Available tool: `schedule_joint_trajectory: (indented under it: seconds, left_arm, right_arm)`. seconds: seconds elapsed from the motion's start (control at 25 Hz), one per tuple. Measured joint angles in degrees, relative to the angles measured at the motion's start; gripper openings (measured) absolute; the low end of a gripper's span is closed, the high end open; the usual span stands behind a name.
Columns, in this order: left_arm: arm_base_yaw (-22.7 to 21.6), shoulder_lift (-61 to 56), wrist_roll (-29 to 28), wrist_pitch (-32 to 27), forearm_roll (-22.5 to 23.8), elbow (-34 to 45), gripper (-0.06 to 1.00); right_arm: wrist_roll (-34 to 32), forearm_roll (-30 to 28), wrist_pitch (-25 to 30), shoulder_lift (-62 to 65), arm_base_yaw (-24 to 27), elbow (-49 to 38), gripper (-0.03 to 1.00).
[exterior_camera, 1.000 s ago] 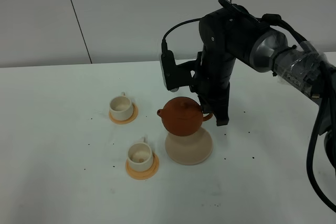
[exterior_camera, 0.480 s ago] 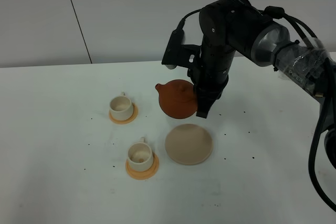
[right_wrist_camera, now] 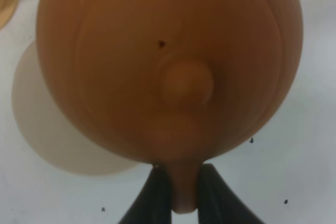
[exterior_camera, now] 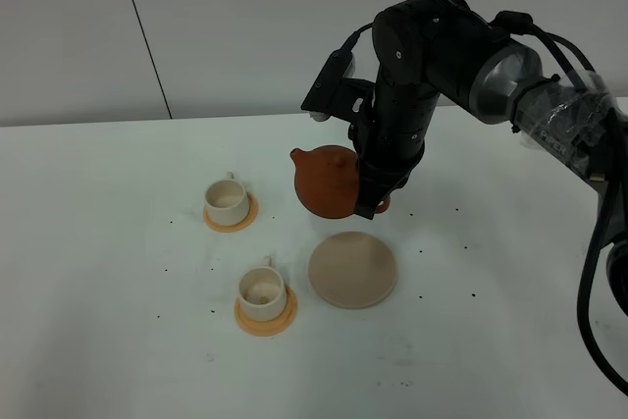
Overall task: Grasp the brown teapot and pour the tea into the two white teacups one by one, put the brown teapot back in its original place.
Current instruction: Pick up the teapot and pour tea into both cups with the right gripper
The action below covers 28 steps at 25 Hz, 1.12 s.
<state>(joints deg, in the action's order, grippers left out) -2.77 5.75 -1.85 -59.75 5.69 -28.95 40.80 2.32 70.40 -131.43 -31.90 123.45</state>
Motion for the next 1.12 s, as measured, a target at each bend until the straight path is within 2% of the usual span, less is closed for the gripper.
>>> schedule_joint_trajectory:
  seconds: [0.36,0.84,1.12]
  left_arm:
    - [0.0,0.0,0.0,0.0,0.0,0.0,0.23]
    - [0.0,0.0,0.0,0.0,0.0,0.0,0.23]
    - [0.0,0.0,0.0,0.0,0.0,0.0,0.23]
  right_arm:
    - [0.9,-3.7,0.1,-1.9,-2.6,0.0,0.10]
    - [3.2,-5.0,0.2,-2.8,-3.3,3.3,0.10]
    - [-3.5,-5.4,0.2,-2.9,-3.3,4.8,0.10]
